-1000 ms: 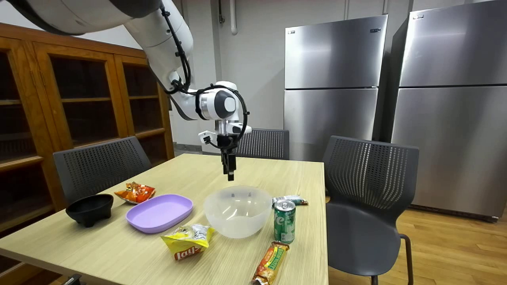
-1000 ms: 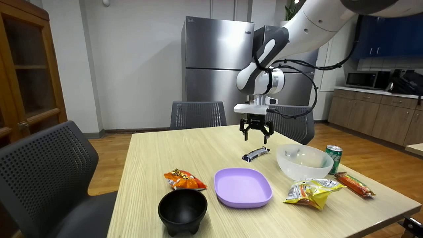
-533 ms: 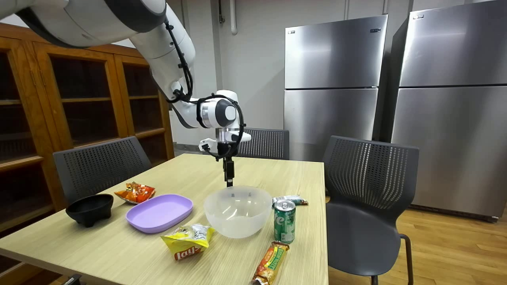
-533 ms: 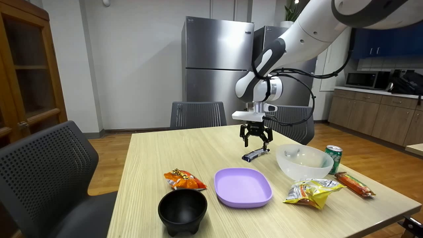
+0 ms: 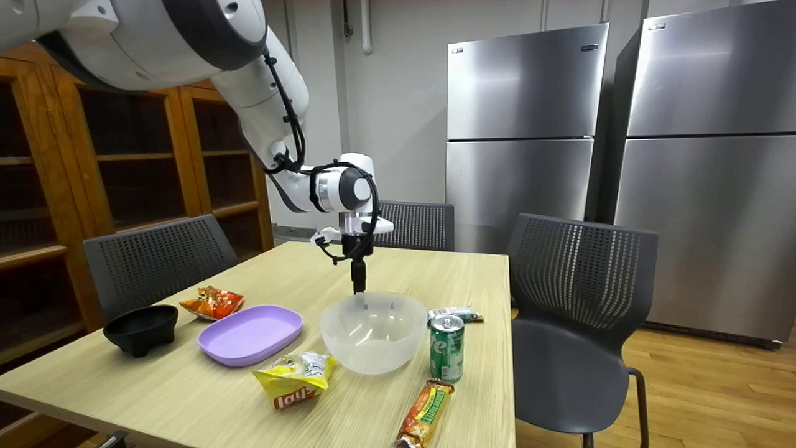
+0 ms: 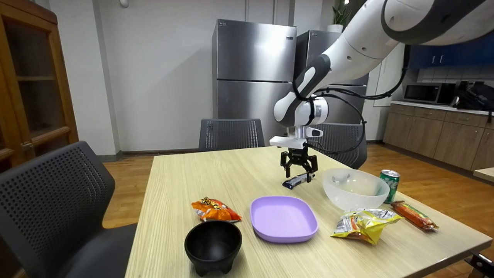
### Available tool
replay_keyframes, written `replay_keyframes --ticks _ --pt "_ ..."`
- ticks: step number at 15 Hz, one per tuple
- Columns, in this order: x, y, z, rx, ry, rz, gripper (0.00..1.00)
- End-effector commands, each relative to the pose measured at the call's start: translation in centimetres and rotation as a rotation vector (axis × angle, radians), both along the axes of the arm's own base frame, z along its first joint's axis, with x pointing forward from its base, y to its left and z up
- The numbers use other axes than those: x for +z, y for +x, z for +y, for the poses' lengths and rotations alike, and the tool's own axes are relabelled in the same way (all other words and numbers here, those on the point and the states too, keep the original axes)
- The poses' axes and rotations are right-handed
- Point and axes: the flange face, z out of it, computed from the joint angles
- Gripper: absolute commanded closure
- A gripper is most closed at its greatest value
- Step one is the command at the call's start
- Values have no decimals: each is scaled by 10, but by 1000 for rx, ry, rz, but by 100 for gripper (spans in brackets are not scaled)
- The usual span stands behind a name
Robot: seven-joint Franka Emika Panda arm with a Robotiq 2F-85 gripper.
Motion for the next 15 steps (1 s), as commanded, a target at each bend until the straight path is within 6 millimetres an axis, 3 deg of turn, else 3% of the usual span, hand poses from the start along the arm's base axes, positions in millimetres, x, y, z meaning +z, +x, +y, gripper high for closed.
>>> replay_keyframes --ticks 1,3,5,11,13,15 --pt "-3 7 3 -29 -11 0 0" --pt "-5 7 3 -26 -12 4 0" --pt "-6 7 3 -23 -17 5 26" --pt "-6 7 2 -22 -17 5 73" --pt "-6 7 2 -18 -18 5 88" --pt "-2 5 4 5 -34 2 88"
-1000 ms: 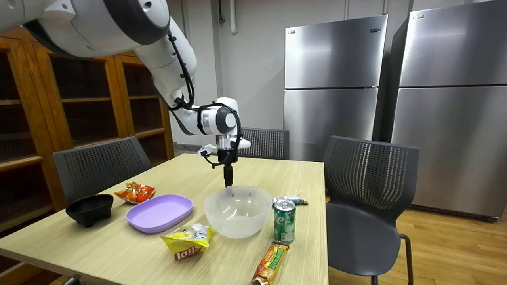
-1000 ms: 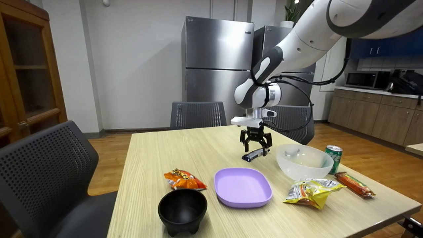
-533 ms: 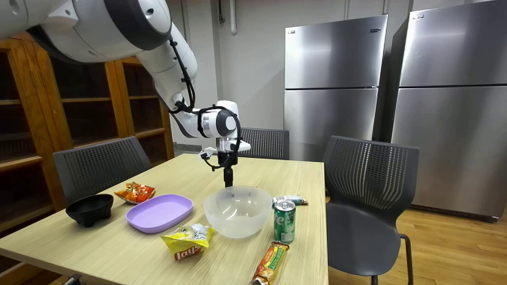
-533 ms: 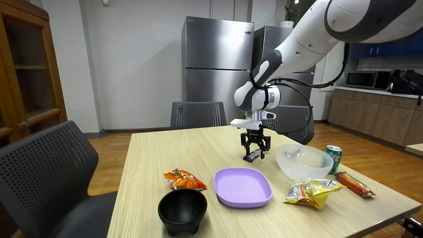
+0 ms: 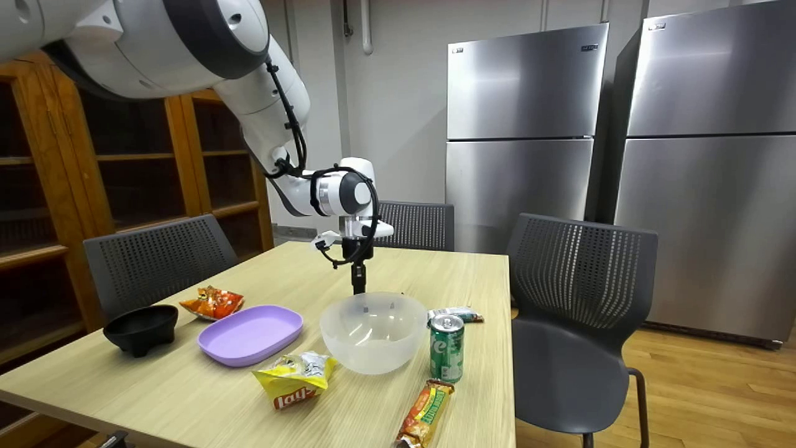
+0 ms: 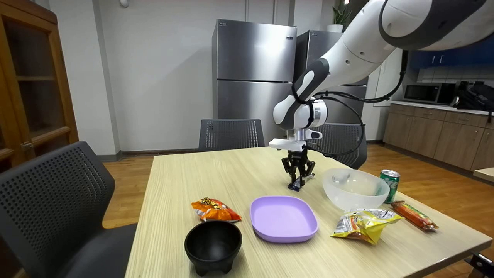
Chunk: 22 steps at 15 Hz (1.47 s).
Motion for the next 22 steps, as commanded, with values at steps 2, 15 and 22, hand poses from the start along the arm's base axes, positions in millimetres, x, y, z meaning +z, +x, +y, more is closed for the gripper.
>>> replay_keyframes --ticks 2,15,22 --pt "14 1 8 32 -47 -10 89" --pt "119 -59 52 329 -88 -64 89" --pt "138 -113 82 513 -33 -76 89"
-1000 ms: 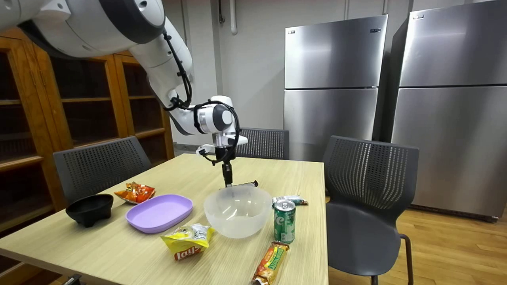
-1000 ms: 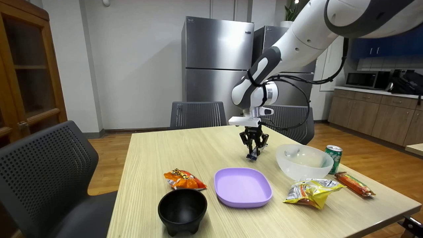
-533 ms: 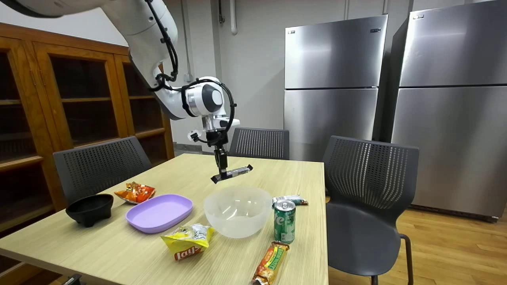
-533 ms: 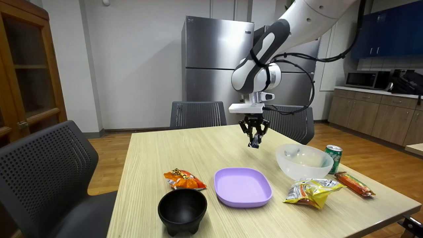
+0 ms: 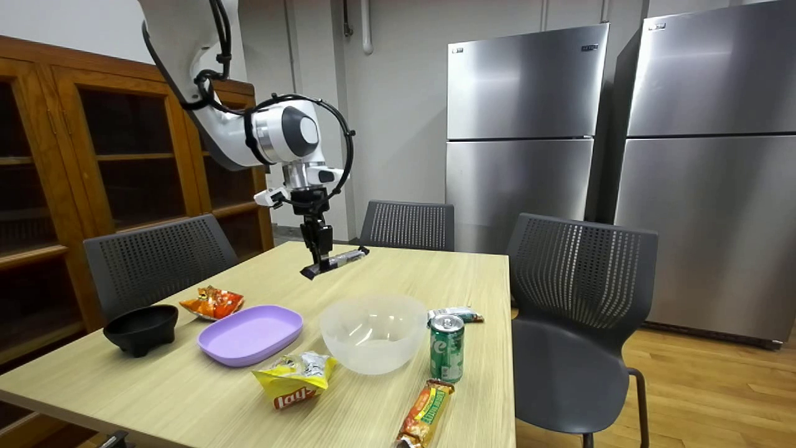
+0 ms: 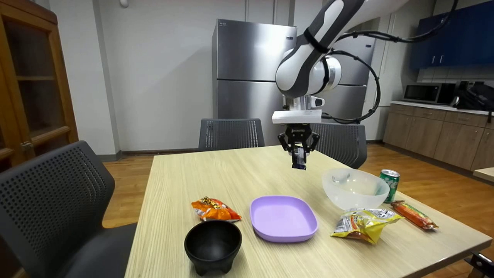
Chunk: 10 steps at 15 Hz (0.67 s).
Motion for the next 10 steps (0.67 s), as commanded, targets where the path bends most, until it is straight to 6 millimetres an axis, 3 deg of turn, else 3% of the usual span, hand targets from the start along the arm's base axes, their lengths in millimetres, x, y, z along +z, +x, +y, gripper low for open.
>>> replay_keyframes --ticks 1,10 --pt "12 -40 12 80 33 6 89" --pt "-4 -120 59 186 47 51 89"
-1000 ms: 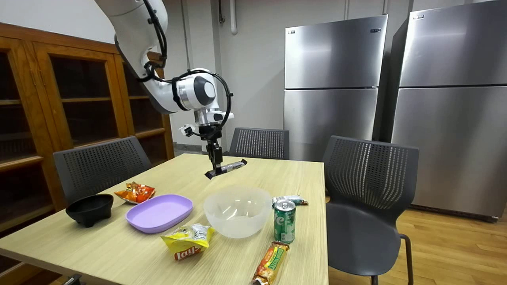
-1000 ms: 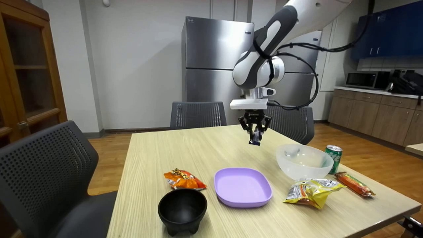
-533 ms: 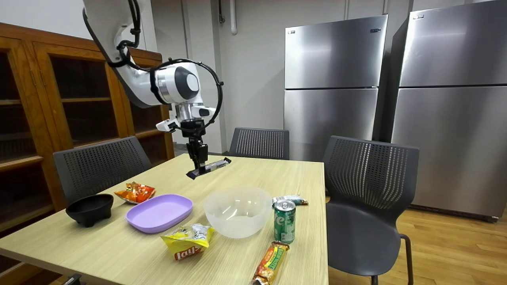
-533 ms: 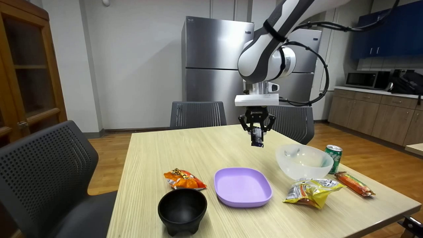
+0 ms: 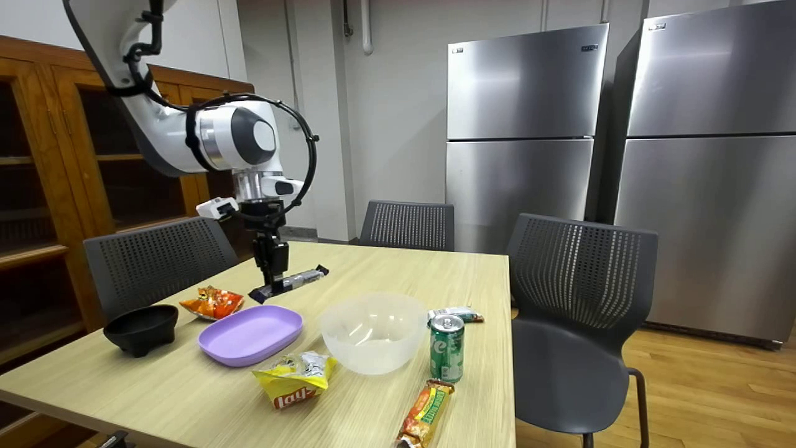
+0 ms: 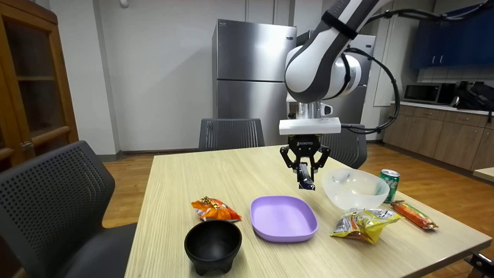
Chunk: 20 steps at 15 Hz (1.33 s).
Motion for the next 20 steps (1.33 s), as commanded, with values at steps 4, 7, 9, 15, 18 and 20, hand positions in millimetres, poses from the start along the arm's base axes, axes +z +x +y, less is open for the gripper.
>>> replay_keyframes --ticks 4,7,9,15,18,20 --pt "-12 -41 21 83 0 31 89" --pt "-27 -46 21 88 -10 58 89" --pt "-36 -45 23 96 -18 58 89" --pt "-58 -38 29 117 -31 75 89" --pt "-66 -34 32 122 -38 83 89" --pt "-70 -30 34 124 -42 84 89"
